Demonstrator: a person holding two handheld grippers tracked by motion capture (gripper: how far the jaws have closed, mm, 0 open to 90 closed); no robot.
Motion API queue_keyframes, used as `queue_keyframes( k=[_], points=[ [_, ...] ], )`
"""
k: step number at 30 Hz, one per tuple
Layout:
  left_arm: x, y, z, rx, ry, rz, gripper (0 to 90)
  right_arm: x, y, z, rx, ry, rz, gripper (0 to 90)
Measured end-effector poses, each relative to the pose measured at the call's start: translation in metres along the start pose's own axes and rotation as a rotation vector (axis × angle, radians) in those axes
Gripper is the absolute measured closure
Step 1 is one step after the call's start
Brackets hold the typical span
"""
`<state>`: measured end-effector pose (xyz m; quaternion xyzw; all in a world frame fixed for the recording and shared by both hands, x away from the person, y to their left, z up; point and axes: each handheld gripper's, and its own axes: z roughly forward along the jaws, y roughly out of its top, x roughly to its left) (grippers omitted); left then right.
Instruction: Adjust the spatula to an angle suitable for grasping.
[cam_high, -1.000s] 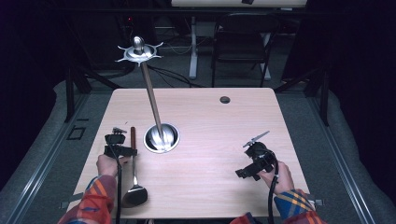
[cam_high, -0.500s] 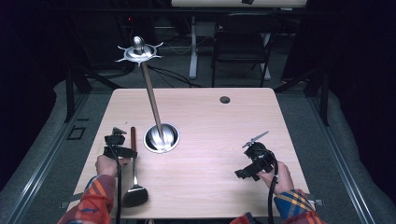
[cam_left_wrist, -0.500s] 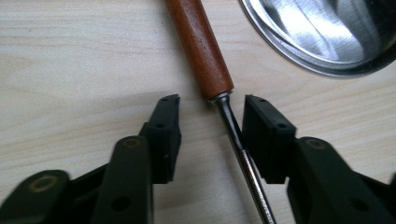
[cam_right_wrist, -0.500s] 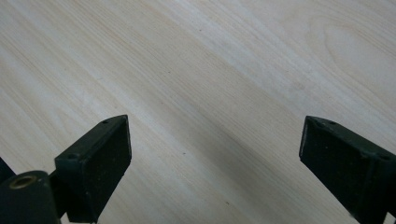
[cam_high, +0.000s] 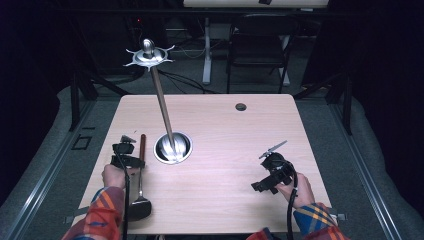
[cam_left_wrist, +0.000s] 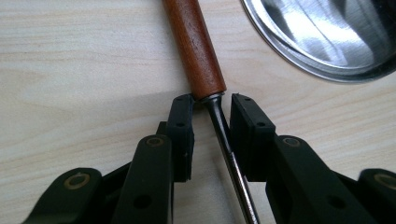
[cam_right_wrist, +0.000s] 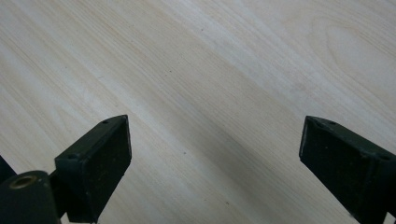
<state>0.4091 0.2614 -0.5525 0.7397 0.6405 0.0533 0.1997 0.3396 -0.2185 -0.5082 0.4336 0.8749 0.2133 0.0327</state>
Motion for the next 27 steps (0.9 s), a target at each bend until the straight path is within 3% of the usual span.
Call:
queue_keyframes(
  k=[2,8,11,14,27],
  points=[
    [0.002,0.002,0.0,0.005,0.001,-0.009,71.3,-0.001,0.001,-0.001,0.021,-0.015,-0.016,8.7],
    [0.009,0.005,0.0,0.016,0.016,0.005,73.5,-0.002,0.002,-0.001,0.017,-0.027,-0.013,8.8],
    [0.011,0.006,-0.001,0.017,0.021,0.009,74.8,-0.001,0.002,0.001,-0.013,-0.026,0.005,8.8],
    [0.015,0.008,-0.001,0.023,0.027,0.027,78.0,-0.004,0.005,0.0,0.01,-0.024,-0.018,8.8],
    [0.019,0.008,-0.002,0.038,0.058,0.037,83.1,-0.008,0.001,-0.002,-0.001,-0.013,0.009,8.8]
  ],
)
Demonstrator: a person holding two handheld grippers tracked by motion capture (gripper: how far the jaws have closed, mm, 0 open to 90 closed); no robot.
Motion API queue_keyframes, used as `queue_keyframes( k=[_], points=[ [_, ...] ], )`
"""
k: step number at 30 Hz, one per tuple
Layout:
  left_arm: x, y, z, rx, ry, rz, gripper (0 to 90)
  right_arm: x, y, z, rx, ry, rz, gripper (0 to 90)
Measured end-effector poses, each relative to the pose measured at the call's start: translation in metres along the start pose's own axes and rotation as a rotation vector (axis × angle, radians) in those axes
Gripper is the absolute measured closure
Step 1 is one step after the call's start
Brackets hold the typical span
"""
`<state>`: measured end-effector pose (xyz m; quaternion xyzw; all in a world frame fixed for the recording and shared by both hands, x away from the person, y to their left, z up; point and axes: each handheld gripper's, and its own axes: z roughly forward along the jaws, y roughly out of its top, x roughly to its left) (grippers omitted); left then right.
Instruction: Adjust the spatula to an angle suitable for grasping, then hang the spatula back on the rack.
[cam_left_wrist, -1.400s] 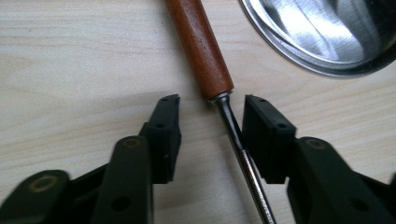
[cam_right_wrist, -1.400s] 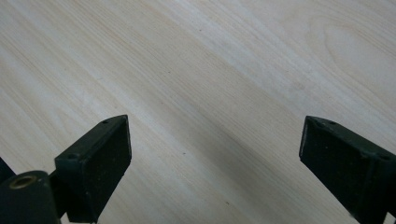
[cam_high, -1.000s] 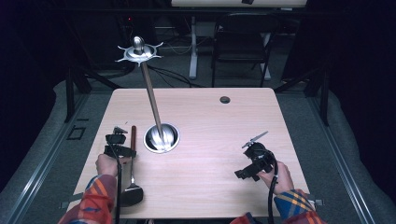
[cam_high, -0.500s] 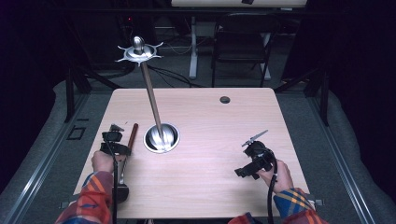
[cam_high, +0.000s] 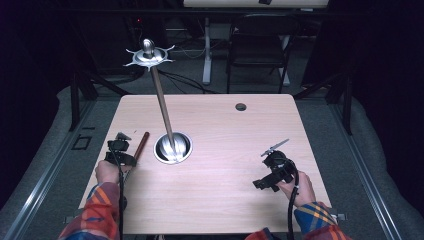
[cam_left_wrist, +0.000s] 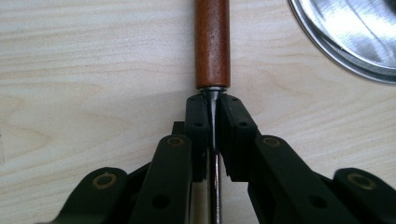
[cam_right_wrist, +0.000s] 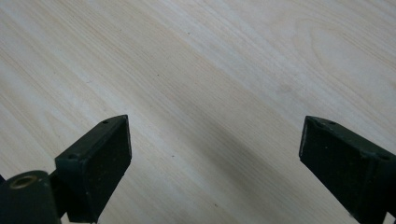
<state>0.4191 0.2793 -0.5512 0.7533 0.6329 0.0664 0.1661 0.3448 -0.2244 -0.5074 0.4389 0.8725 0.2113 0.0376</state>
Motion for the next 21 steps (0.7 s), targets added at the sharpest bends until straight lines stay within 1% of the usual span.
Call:
queue_keyframes(
  k=[1,2,3,5,7,8,9,12,16,17,21],
  points=[
    [-0.0002,-0.0001,-0.0001,0.002,0.002,0.002,83.1,-0.0002,-0.0003,-0.0006,0.013,-0.014,-0.007,8.8],
    [-0.0006,-0.0001,-0.0001,0.002,0.008,0.005,83.4,0.0007,-0.0007,-0.0008,0.002,-0.003,-0.006,8.8],
    [-0.0018,0.0003,-0.0003,0.009,0.022,0.017,83.4,0.0009,-0.0007,-0.0012,0.004,-0.004,-0.012,8.8],
    [-0.0025,0.0004,-0.0002,0.008,0.035,0.026,83.5,0.0013,-0.0008,-0.0012,0.004,-0.004,-0.012,8.8],
    [-0.0021,0.0002,-0.0002,0.006,0.033,0.027,83.5,0.0011,-0.0006,-0.0011,0.01,-0.004,-0.01,8.8],
    [-0.0021,0.0002,-0.0002,0.006,0.033,0.027,83.5,0.0012,-0.0005,-0.0006,0.007,0.003,-0.005,8.8],
    [-0.0014,0.0,-0.0004,0.007,0.028,0.027,83.5,0.0008,-0.0003,-0.0008,0.018,-0.016,-0.013,8.7],
    [-0.0012,-0.0002,-0.0004,0.004,0.025,0.026,83.6,0.0007,-0.0001,-0.0005,0.02,-0.015,-0.015,8.8],
    [-0.0021,-0.0002,-0.0001,0.0,0.034,0.033,83.9,0.0008,0.0,-0.0002,0.019,-0.013,-0.02,8.8],
    [-0.0016,-0.0009,-0.0003,-0.002,0.022,0.033,84.0,0.0009,0.0001,-0.0004,0.019,-0.014,-0.019,8.8],
    [0.0012,-0.0022,-0.0032,-0.016,0.01,0.022,84.1,0.0016,-0.0004,-0.0003,0.01,-0.009,-0.009,8.8]
  ],
)
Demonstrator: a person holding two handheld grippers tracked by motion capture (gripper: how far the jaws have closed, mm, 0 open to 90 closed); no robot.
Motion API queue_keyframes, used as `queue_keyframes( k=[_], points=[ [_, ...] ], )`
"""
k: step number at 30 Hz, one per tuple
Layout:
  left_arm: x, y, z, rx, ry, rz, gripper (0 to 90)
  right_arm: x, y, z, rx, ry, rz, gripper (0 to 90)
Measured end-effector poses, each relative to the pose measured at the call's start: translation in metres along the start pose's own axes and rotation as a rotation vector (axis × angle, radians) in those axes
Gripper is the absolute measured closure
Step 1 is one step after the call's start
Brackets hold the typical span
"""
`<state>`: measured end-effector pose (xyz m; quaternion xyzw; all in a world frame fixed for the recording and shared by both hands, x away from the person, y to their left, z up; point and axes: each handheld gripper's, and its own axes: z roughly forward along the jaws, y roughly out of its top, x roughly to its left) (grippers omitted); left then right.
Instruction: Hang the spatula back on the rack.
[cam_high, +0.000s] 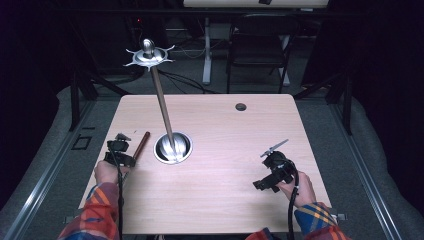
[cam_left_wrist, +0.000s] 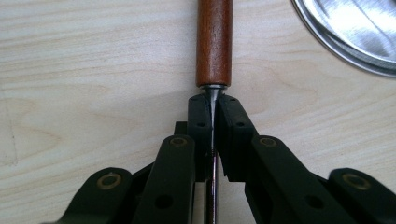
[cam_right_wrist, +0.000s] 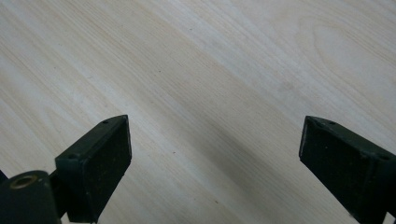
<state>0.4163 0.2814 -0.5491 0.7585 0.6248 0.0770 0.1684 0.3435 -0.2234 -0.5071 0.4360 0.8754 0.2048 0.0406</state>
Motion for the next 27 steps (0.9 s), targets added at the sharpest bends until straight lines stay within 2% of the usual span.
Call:
queue_keyframes(
  k=[2,3,7,8,10,11,12,15,18,20,22,23,24,27],
  points=[
    [0.001,-0.001,-0.002,-0.012,-0.005,-0.009,84.2,0.0,-0.001,-0.001,-0.013,0.002,0.001,8.9],
    [0.002,-0.001,-0.003,-0.018,-0.009,-0.012,84.2,-0.001,0.0,-0.002,0.003,0.003,-0.01,8.9],
    [0.003,-0.002,-0.008,-0.035,-0.016,-0.02,84.3,-0.001,-0.001,-0.002,0.007,-0.002,-0.013,8.9],
    [0.004,-0.004,-0.012,-0.065,-0.02,-0.025,84.3,0.0,-0.001,-0.002,0.003,0.001,-0.01,8.9],
    [0.004,-0.005,-0.018,-0.097,-0.017,-0.017,84.3,0.0,-0.001,-0.002,0.01,-0.01,-0.018,8.9],
    [0.004,-0.005,-0.018,-0.097,-0.017,-0.017,84.2,0.0,-0.001,-0.002,0.01,-0.01,-0.018,8.9],
    [0.003,-0.006,-0.021,-0.119,-0.02,-0.012,84.3,0.0,-0.001,-0.002,-0.002,0.0,-0.008,8.9],
    [-0.001,-0.01,-0.033,-0.182,-0.016,0.012,84.2,-0.001,0.0,-0.002,0.005,-0.001,-0.013,8.9],
    [-0.002,-0.012,-0.037,-0.199,-0.012,0.025,84.3,-0.001,-0.001,-0.002,0.001,-0.004,-0.01,8.9],
    [-0.003,-0.015,-0.043,-0.235,-0.013,0.028,84.3,0.001,-0.001,-0.003,-0.006,-0.004,-0.008,8.9],
    [-0.003,-0.017,-0.045,-0.247,-0.016,0.027,84.3,0.001,-0.001,-0.003,-0.005,-0.004,-0.007,8.9],
    [-0.003,-0.018,-0.047,-0.263,-0.014,0.037,84.3,0.0,-0.001,-0.003,0.001,-0.004,-0.013,8.9],
    [-0.005,-0.02,-0.051,-0.296,0.007,0.042,84.3,0.0,-0.001,-0.003,-0.006,-0.001,-0.006,8.9],
    [-0.006,-0.021,-0.054,-0.321,0.015,0.054,84.3,0.0,-0.001,-0.003,-0.003,0.002,-0.008,9.0]
  ],
)
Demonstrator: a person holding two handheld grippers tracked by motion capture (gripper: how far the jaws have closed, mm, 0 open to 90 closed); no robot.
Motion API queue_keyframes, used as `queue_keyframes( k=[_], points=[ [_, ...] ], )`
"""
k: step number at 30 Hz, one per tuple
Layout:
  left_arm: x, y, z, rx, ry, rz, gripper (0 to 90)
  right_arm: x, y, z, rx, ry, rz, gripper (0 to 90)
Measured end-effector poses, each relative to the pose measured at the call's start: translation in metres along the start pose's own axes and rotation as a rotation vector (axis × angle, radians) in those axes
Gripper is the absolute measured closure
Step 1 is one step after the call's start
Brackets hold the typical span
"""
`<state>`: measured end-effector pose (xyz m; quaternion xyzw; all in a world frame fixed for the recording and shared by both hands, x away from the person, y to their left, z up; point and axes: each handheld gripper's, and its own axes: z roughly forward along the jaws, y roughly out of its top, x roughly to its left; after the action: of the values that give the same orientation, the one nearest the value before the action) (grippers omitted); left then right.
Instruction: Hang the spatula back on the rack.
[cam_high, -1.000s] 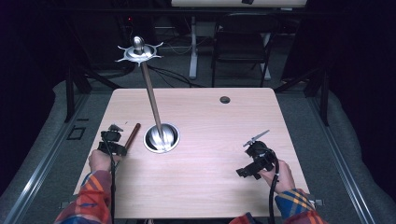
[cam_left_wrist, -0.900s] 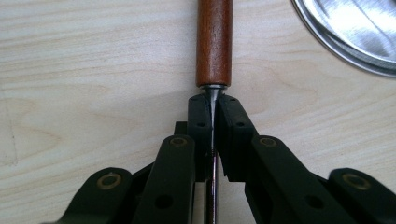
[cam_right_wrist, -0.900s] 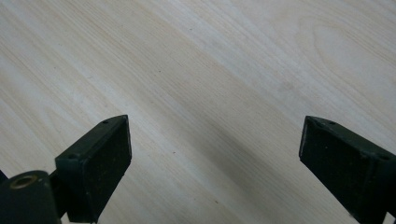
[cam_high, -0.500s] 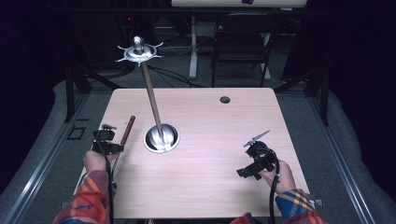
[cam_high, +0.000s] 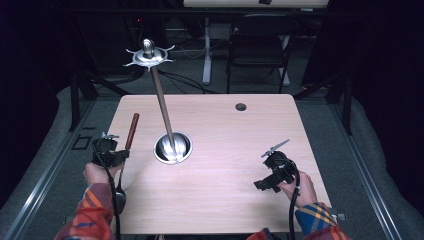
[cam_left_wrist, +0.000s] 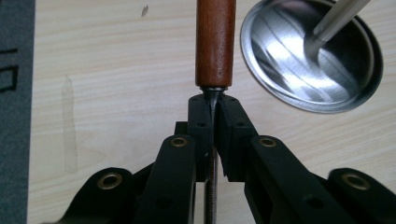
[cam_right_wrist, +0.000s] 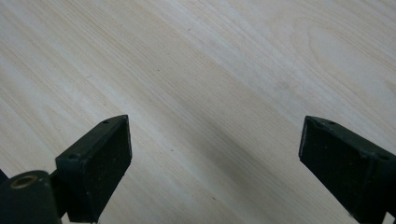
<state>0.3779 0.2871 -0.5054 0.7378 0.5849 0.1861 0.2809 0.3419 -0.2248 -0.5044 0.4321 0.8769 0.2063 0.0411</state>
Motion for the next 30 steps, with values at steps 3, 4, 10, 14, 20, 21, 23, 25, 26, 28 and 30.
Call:
queue_keyframes(
  k=[3,4,10,14,20,21,23,25,26,28,30],
  points=[
    [-0.004,0.0,-0.005,-0.039,0.011,0.026,84.3,0.0,0.0,0.0,0.004,-0.008,-0.007,9.0],
    [-0.005,0.0,-0.007,-0.048,0.012,0.031,84.3,0.0,0.0,0.001,0.0,-0.005,-0.004,9.0],
    [-0.008,0.0,-0.016,-0.118,0.019,0.043,84.3,0.0,0.0,0.001,0.003,-0.003,-0.004,9.0],
    [-0.01,-0.001,-0.025,-0.185,0.037,0.047,84.3,0.0,0.0,0.001,0.005,-0.004,-0.006,9.0],
    [-0.008,-0.003,-0.043,-0.257,0.018,0.06,84.4,-0.001,0.001,0.0,0.022,-0.014,-0.021,9.1],
    [-0.008,-0.003,-0.043,-0.257,0.018,0.06,84.3,-0.001,0.001,0.0,0.022,-0.014,-0.021,9.1],
    [-0.007,-0.003,-0.048,-0.276,0.01,0.063,84.4,-0.001,0.001,0.001,0.025,-0.012,-0.02,9.1],
    [-0.007,-0.002,-0.053,-0.294,0.006,0.062,84.4,-0.001,0.001,0.001,0.023,-0.014,-0.019,9.1],
    [-0.006,-0.002,-0.056,-0.304,0.006,0.063,84.4,-0.001,0.001,0.001,0.022,-0.015,-0.02,9.1],
    [-0.006,-0.002,-0.059,-0.32,0.001,0.064,84.4,-0.001,0.001,0.001,0.027,-0.013,-0.022,9.1],
    [-0.005,-0.001,-0.063,-0.337,0.001,0.07,84.5,-0.001,0.001,0.001,0.027,-0.013,-0.022,9.1]
  ],
)
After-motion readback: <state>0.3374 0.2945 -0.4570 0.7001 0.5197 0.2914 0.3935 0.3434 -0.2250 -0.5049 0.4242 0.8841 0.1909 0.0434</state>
